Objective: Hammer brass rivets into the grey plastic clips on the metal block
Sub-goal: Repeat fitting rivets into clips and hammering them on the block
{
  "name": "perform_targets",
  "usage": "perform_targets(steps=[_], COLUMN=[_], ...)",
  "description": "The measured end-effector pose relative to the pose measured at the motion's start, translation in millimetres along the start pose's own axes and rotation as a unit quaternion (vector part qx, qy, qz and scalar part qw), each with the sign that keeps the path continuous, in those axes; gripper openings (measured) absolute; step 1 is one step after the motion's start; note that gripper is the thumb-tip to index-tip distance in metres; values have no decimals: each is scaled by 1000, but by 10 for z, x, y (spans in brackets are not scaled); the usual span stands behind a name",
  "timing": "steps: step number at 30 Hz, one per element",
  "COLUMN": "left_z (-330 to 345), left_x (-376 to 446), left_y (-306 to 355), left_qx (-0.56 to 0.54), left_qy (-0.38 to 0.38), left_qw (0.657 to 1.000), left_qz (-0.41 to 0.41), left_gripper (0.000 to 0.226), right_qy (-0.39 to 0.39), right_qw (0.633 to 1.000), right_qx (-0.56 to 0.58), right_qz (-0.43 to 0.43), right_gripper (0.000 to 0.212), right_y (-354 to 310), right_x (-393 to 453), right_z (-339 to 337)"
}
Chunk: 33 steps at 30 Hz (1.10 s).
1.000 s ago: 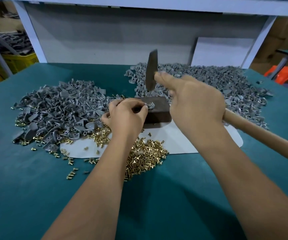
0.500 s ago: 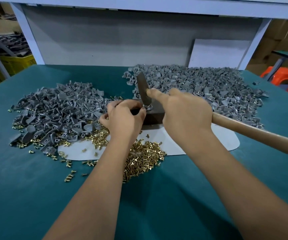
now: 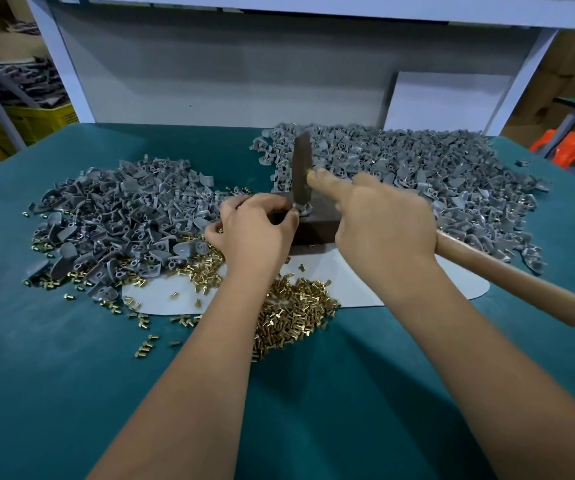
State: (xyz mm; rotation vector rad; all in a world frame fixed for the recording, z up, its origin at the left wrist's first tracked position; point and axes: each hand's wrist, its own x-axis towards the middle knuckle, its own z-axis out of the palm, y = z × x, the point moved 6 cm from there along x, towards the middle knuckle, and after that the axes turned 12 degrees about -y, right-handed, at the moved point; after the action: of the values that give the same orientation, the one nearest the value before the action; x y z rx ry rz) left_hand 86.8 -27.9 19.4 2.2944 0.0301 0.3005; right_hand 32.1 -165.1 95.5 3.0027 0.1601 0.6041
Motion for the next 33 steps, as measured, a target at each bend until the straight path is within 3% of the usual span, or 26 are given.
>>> perform_targets(steps=[5, 9, 15, 20, 24, 26, 28, 30, 33], left_z=[-1, -2, -6, -3, -19, -29, -35, -39, -49], left_x=[-8, -12, 15, 24, 8, -8, -24, -33, -47], left_y=[-13, -1, -23, -34, -16, -3, 13, 42, 138], left_qx=[-34, -15, -40, -133, -148, -149, -144, -141, -131], left_qy=[17, 11, -23, -50, -57, -57, -57, -56, -56], left_qw=[999, 1000, 999, 990, 987, 987, 988, 988, 988], left_qz=[4, 4, -1, -13, -6, -5, -1, 14, 67], left_gripper=[4, 8, 8, 24, 26, 26, 25, 23, 21], right_qy=[44, -15, 5, -86, -114, -85, -9, 36, -9], right_qw=[998, 1000, 974, 966, 962, 973, 985, 983, 947], right_qx=[29, 24, 186, 145, 136, 86, 68, 161, 320], right_qz=[44, -10, 133, 194, 209, 196, 159, 86, -5], right_gripper=[62, 60, 46, 44, 27, 27, 31, 36, 46], right_y=[156, 151, 500, 730, 850, 825, 728, 551, 228], right_x=[45, 50, 218, 136, 90, 94, 103, 122, 139], right_z=[-86, 88, 303, 692, 825, 793, 691, 614, 645])
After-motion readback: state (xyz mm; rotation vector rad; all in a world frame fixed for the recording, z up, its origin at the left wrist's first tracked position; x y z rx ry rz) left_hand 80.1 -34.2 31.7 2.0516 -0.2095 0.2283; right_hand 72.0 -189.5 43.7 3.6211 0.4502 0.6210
